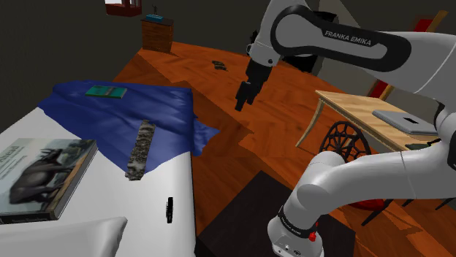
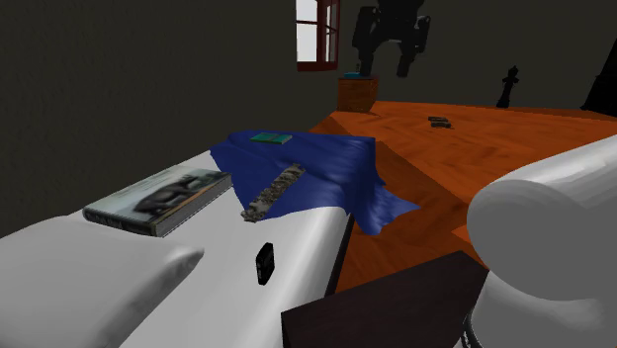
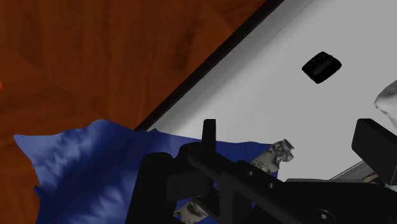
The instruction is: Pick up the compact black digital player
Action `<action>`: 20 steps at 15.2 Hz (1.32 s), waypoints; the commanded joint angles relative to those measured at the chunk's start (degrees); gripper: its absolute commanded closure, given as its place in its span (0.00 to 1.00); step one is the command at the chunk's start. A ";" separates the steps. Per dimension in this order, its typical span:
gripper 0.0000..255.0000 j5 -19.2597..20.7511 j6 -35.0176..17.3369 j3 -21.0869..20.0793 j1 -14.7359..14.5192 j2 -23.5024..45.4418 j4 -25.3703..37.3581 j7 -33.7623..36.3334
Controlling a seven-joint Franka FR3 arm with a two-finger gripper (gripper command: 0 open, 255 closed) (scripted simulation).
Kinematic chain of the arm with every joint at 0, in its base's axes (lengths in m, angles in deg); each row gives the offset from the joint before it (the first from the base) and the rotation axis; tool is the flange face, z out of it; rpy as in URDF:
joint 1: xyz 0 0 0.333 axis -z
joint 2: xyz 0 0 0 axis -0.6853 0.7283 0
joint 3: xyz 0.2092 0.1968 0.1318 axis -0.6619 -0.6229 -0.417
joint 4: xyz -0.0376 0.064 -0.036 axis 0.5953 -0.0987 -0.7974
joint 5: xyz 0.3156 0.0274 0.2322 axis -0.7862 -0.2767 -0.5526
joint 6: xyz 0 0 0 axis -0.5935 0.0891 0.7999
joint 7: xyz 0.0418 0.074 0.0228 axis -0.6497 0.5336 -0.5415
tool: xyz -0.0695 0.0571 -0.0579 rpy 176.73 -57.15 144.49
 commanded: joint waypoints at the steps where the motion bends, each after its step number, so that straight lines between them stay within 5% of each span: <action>1: 0.00 0.00 0.00 0.00 0.00 0.00 0.00 0.00; 11: 0.00 -3.32 -16.74 -7.10 -3.71 7.86 -10.29 4.09; 20: 0.00 -4.76 -33.15 -13.95 -6.43 22.13 -13.74 8.46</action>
